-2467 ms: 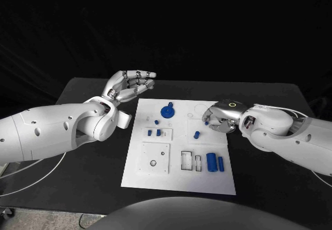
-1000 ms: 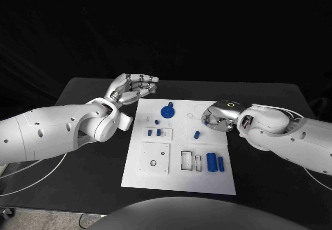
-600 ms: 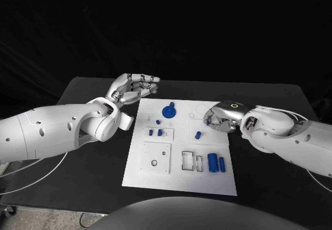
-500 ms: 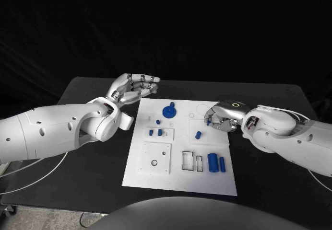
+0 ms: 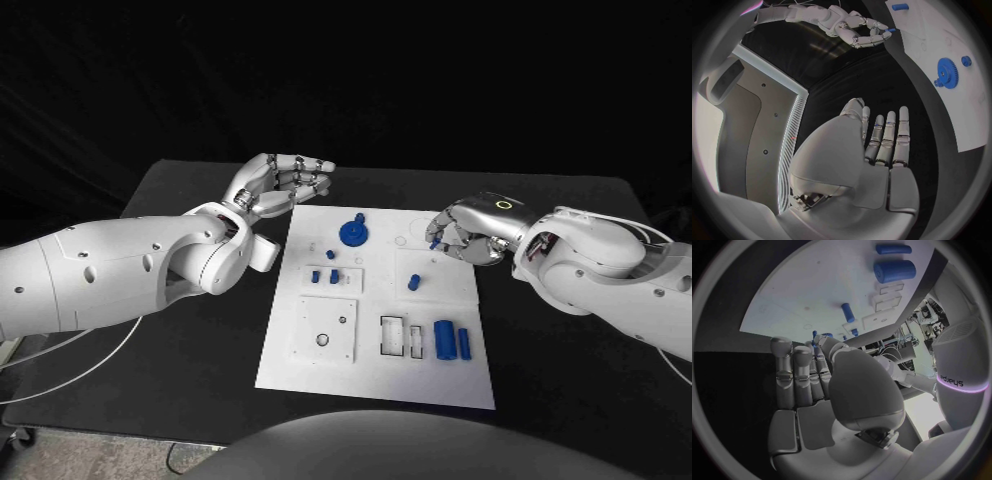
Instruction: Assemble the parts on the task board
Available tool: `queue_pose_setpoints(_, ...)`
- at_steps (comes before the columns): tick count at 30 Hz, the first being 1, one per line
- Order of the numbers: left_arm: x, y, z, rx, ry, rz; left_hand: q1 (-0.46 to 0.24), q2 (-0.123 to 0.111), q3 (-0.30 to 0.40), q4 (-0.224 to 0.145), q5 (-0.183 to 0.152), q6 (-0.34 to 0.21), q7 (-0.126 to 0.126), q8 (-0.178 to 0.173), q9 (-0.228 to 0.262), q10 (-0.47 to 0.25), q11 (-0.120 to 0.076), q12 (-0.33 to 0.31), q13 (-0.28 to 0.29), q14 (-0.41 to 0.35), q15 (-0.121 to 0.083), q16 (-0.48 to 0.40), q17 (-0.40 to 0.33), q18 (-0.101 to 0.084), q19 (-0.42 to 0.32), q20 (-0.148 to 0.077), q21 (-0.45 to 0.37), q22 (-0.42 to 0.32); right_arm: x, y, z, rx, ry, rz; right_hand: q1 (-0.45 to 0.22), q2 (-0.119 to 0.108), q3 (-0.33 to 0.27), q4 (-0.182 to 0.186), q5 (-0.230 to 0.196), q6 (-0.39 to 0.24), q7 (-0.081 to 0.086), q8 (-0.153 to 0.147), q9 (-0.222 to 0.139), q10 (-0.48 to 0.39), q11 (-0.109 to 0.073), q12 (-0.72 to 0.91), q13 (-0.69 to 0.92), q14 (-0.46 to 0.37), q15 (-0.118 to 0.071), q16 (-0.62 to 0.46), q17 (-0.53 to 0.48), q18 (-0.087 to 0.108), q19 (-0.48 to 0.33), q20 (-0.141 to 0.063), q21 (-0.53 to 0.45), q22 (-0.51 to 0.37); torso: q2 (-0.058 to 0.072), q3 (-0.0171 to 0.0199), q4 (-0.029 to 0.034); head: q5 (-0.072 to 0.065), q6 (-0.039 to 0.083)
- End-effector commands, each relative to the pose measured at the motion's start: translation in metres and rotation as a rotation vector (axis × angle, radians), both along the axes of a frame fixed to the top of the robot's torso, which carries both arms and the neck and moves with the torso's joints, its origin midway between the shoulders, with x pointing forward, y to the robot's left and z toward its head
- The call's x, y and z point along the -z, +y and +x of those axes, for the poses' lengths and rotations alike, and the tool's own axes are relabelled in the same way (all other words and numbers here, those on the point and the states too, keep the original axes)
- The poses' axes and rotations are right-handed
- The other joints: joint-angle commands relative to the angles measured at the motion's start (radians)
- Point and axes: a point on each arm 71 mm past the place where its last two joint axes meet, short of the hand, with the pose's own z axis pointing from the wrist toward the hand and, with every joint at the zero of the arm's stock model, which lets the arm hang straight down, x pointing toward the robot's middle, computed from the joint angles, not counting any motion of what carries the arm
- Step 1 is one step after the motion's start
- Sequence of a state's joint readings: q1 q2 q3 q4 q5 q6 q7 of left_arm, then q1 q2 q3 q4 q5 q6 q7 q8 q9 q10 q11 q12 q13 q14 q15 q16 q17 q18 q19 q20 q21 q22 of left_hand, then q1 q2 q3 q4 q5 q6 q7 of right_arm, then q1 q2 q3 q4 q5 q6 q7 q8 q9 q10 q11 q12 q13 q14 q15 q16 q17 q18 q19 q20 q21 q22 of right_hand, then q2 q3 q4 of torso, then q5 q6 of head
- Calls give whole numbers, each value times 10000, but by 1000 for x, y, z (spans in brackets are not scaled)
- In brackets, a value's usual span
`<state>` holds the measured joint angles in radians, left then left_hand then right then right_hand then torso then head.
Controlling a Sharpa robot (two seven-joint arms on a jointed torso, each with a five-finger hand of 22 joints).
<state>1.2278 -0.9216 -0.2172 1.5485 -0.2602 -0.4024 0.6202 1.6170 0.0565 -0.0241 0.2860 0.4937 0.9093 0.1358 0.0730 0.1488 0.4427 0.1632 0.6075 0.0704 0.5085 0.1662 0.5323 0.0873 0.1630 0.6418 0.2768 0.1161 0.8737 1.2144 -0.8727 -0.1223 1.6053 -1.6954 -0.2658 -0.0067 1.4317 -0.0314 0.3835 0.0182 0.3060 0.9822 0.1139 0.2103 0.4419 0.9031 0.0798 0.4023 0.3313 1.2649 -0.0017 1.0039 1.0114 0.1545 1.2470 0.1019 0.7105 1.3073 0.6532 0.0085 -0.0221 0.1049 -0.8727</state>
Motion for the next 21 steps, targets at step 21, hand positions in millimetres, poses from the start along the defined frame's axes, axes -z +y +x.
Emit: queue_pose_setpoints(21,3,-9,-6,400,347,-76,235,149,-63,16,141,-86,120,29,-65,-204,100,23,-59,-174,40,-26,-140,99,-57,-4,-168,-67,-2,103,-55,-2470,181,-193,-236,-458,-118,82,180,-23,49,-192,-63,280,70,-64,-142,30,126,122,-36,-81,138,102,-29,664,-95,-60,34,-1,1)
